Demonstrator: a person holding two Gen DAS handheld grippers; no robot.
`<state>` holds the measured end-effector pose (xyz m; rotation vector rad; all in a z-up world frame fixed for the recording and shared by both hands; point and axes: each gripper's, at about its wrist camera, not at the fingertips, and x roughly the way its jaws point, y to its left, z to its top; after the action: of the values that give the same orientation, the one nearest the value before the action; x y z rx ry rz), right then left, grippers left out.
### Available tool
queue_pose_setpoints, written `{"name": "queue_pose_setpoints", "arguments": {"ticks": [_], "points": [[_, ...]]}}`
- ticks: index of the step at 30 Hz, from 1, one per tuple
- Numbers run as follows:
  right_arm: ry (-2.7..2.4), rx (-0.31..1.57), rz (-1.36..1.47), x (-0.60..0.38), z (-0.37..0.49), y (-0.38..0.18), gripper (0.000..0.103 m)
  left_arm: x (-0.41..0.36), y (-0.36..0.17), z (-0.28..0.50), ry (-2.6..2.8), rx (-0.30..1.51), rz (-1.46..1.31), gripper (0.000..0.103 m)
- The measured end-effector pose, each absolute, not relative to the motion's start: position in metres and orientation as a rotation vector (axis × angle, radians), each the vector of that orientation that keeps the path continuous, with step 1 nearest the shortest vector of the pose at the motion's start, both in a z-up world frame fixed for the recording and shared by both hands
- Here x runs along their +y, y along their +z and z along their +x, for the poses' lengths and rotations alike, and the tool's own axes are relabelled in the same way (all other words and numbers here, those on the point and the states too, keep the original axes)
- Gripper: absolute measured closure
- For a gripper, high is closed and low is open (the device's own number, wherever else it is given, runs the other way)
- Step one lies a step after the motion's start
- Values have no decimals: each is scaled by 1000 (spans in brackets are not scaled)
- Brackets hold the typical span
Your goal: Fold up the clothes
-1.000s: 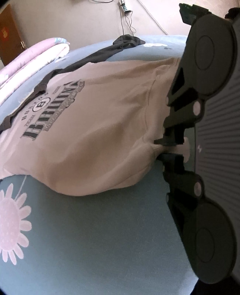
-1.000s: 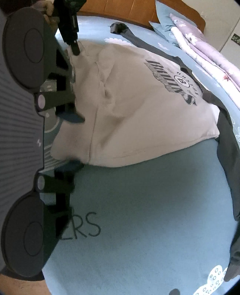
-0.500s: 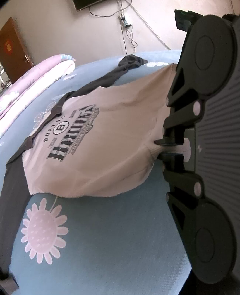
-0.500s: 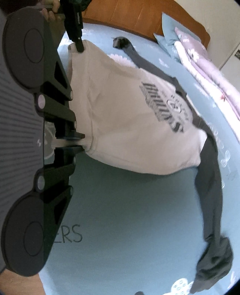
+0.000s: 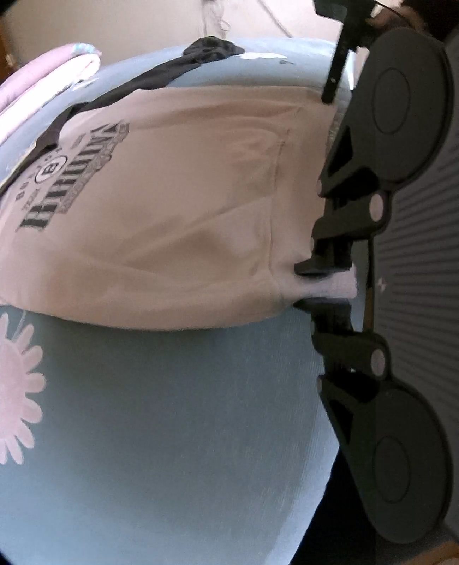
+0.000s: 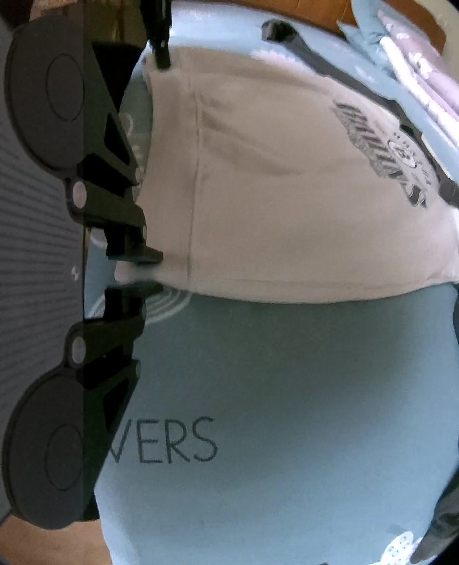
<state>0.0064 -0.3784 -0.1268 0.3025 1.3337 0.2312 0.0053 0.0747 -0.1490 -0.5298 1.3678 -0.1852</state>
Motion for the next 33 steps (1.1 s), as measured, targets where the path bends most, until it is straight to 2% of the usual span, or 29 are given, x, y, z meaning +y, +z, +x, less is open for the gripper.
{"name": "queue_pose_setpoints", "arguments": {"ticks": [3, 5, 7, 9, 11, 15, 20, 26, 29, 33], "points": [[209, 1279, 201, -378, 4, -103, 76, 77, -123, 5, -198, 1331, -417, 84], [215, 1232, 174, -379, 4, -87, 76, 77, -103, 7, -206, 1290, -337, 77], [253, 1188, 183, -374, 7, -74, 76, 68, -83, 14, -238, 1233, -245, 65], [302, 1161, 192, -361, 12, -70, 73, 52, -70, 22, -279, 1171, -191, 59], [339, 1165, 195, -344, 22, -76, 69, 32, -70, 34, -333, 1154, -184, 59], [359, 1216, 227, -317, 39, -109, 69, -4, -99, 48, -398, 1240, -174, 59], [313, 1229, 251, -317, 45, -132, 72, -7, -132, 44, -361, 1308, -93, 59], [201, 1205, 195, -340, 50, -125, 74, 11, -130, 36, -339, 1298, -21, 56], [183, 1198, 177, -341, 47, -120, 73, 15, -126, 31, -310, 1307, 56, 56], [338, 1144, 125, -315, 28, -101, 69, 16, -101, 30, -335, 1247, -20, 58]]}}
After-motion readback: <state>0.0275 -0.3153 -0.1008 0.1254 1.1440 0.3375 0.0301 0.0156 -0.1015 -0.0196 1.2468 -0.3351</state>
